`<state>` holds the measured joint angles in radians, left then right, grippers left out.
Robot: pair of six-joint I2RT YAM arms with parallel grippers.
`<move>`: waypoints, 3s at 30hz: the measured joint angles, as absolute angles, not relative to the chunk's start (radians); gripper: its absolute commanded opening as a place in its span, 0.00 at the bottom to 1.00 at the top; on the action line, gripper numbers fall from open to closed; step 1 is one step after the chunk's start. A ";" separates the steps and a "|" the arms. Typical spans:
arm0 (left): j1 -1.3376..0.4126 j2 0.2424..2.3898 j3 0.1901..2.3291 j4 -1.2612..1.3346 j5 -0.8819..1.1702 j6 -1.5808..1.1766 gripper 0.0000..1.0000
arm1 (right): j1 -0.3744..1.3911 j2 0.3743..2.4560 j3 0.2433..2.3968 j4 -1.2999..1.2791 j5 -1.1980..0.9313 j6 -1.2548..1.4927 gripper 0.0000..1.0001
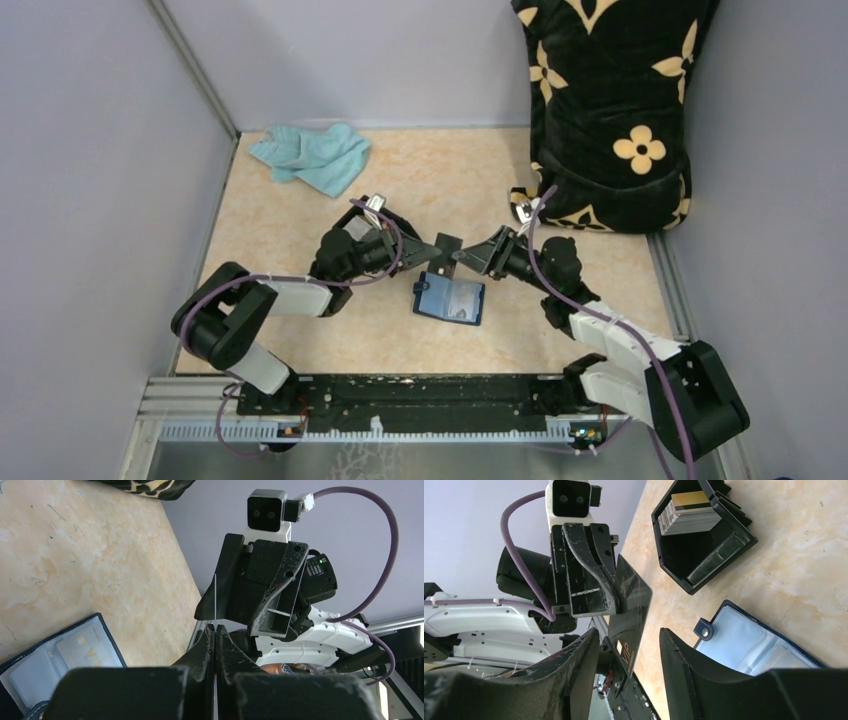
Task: Put the credit cards into the card holder
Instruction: Pick up the credit card from the storage box, then insert the credit card into the card holder.
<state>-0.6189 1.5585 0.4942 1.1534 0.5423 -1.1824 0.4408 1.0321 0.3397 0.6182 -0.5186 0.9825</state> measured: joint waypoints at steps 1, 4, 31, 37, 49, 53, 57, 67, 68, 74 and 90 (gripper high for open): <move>-0.619 1.563 0.494 1.156 0.547 -1.186 0.00 | 0.441 1.044 0.340 0.631 -0.523 0.988 0.46; -0.619 1.582 0.495 1.173 0.565 -1.202 0.00 | 0.441 1.079 0.340 0.670 -0.534 0.997 0.40; -0.612 1.348 0.426 0.813 0.344 -1.101 0.45 | 0.469 1.015 0.324 0.614 -0.463 1.008 0.00; -0.614 1.336 0.416 0.640 0.251 -1.053 0.36 | 0.469 1.004 0.286 0.485 -0.404 0.983 0.00; -0.662 1.336 0.404 0.464 0.157 -0.984 0.28 | 0.471 1.181 0.234 0.462 -0.382 0.981 0.00; -0.683 1.339 0.403 0.445 0.136 -0.970 0.25 | 0.476 1.228 0.229 0.503 -0.386 0.992 0.00; -0.701 1.351 0.399 0.437 0.121 -0.967 0.22 | 0.484 1.266 0.228 0.545 -0.389 1.001 0.00; -0.720 1.369 0.385 0.433 0.096 -0.968 0.14 | 0.508 1.372 0.228 0.641 -0.394 1.026 0.00; -0.721 1.369 0.382 0.433 0.093 -0.970 0.14 | 0.509 1.379 0.228 0.648 -0.394 1.026 0.00; -0.727 1.369 0.359 0.432 0.081 -0.975 0.14 | 0.520 1.414 0.229 0.679 -0.395 1.033 0.00; -0.751 1.373 0.338 0.439 0.064 -0.993 0.13 | 0.529 1.502 0.230 0.742 -0.400 1.050 0.00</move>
<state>-0.7509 1.3731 0.3378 0.4393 0.0643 -0.9928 0.5285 1.5021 0.2302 0.7418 -0.4004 1.0496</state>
